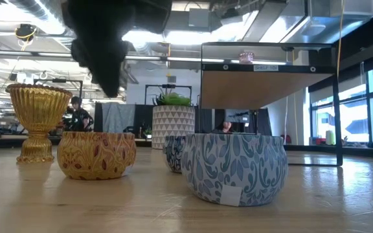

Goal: Pick & Place candle stick holders
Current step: Put the orange patterned scented candle on the shelf

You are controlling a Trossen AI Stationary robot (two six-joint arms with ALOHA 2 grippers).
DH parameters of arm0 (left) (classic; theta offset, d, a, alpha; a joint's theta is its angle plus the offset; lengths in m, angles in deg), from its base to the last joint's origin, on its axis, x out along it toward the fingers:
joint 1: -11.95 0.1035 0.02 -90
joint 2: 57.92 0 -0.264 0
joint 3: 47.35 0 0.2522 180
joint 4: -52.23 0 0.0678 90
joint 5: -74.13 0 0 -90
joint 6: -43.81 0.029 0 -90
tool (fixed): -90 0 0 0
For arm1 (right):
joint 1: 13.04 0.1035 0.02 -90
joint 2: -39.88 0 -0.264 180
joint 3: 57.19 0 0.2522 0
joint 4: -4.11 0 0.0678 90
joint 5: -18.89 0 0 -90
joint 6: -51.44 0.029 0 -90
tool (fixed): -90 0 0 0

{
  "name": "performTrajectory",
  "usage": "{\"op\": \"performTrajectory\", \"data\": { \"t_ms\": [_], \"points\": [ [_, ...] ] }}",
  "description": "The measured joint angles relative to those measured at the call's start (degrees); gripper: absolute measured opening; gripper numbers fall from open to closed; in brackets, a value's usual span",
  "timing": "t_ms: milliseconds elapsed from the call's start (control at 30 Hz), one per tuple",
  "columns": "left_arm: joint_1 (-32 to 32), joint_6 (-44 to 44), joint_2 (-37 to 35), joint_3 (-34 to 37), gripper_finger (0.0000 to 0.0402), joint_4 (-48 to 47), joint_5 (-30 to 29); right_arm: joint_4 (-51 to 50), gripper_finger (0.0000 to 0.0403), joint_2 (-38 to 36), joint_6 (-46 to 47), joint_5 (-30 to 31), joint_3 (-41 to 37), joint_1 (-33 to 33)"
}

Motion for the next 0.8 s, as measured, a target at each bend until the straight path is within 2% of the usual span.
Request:
{"op": "performTrajectory", "data": {
  "t_ms": [367, 800],
  "points": [
    [0.2, -0.4, 2.4, 0.0, 0.0061, -0.1, -0.5, 0.2, 0.0165, 0.1, 0.0, -0.7, 0.0, 0.0],
    [0.3, 0.3, 5.6, 0.1, 0.0061, -0.4, 1.7, 0.2, 0.0165, 0.1, 0.0, -0.7, 0.0, 0.0]
  ]
}}
